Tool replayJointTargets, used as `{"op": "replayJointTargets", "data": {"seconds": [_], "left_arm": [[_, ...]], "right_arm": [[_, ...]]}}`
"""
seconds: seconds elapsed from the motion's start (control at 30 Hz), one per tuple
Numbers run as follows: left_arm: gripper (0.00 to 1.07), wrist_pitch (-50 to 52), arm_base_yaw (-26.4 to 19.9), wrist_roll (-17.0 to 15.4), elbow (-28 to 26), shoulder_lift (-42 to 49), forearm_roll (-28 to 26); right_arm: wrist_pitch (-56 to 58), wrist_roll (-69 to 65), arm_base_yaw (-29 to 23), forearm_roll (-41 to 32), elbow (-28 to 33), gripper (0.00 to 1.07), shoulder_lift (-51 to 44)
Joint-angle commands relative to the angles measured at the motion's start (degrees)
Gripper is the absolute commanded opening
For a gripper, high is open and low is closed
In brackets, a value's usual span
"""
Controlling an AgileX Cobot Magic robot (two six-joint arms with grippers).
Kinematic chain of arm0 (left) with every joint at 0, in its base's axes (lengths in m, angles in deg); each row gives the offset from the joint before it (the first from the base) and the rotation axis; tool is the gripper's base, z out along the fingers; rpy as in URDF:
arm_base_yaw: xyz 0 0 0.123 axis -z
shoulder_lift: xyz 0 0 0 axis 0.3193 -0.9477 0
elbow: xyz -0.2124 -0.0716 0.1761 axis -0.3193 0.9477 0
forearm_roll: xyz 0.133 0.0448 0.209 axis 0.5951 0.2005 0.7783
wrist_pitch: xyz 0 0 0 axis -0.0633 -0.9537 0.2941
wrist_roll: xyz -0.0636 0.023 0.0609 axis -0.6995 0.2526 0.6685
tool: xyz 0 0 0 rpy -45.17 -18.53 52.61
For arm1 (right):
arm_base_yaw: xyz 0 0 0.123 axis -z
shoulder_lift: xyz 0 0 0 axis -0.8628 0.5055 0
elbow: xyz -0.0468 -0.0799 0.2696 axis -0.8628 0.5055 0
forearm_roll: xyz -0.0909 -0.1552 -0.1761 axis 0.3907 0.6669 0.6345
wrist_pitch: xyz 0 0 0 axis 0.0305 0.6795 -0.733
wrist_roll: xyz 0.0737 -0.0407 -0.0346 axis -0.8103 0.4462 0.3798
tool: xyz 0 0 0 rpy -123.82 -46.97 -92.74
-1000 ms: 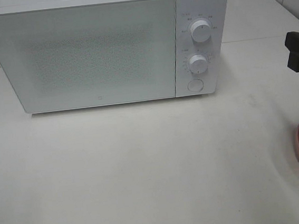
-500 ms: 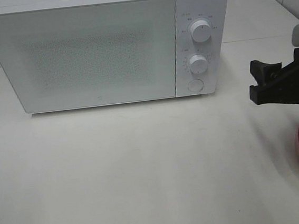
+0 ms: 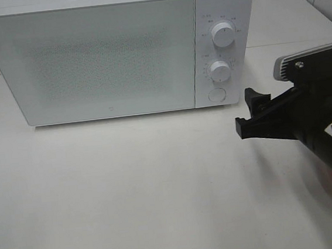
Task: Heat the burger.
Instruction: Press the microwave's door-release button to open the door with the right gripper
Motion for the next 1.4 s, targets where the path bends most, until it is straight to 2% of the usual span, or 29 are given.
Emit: {"op": "replayJointTargets", "data": {"seconds": [0.03, 0.27, 0.53, 0.8, 0.87, 0.97, 1.03, 1.13, 1.2, 1.3, 1.37, 1.4], "left_arm": [[0.98, 0.8, 0.0, -0.23, 0.17, 1.26, -0.06], [0.98, 0.8, 0.0, -0.23, 0.17, 1.26, -0.06], [0.98, 0.8, 0.0, -0.23, 0.17, 1.26, -0.06], [0.98, 0.8, 0.0, -0.23, 0.17, 1.26, -0.06], [0.98, 0.8, 0.0, -0.23, 0.17, 1.26, -0.06], [0.98, 0.8, 0.0, -0.23, 0.17, 1.26, -0.06], [0.98, 0.8, 0.0, -0.23, 0.17, 1.26, -0.06], [0.98, 0.8, 0.0, -0.23, 0.17, 1.26, -0.06], [0.98, 0.8, 0.0, -0.23, 0.17, 1.26, -0.06], [0.98, 0.8, 0.0, -0.23, 0.17, 1.26, -0.06], [0.98, 0.8, 0.0, -0.23, 0.17, 1.26, -0.06], [0.98, 0.8, 0.0, -0.23, 0.17, 1.26, -0.06]], "right_arm": [[-1.09, 0.92, -3.15, -4.07, -3.04, 0.73, 3.15], [-1.03, 0.92, -5.73, -6.7, -5.9, 0.73, 6.93], [0.17, -1.78, -5.73, -6.7, -6.53, 0.73, 6.99], [1.72, -18.45, -5.73, -6.7, -6.53, 0.67, 6.99], [1.83, -30.94, -5.73, -6.7, -6.53, 0.6, 6.99], [1.83, -34.49, -5.73, -6.7, -6.53, 0.58, 6.99], [1.95, -44.63, -5.73, -6.65, -6.53, 0.5, 6.99], [1.95, -50.76, -5.73, -6.65, -6.53, 0.44, 6.99], [1.95, -60.73, -5.73, -6.59, -6.53, 0.3, 6.99], [1.95, -63.37, -5.73, -6.59, -6.53, 0.26, 6.99], [1.95, -72.48, -5.73, -6.59, -6.53, 0.13, 6.99], [1.95, -72.48, -5.73, -6.59, -6.53, 0.13, 6.99]]}}
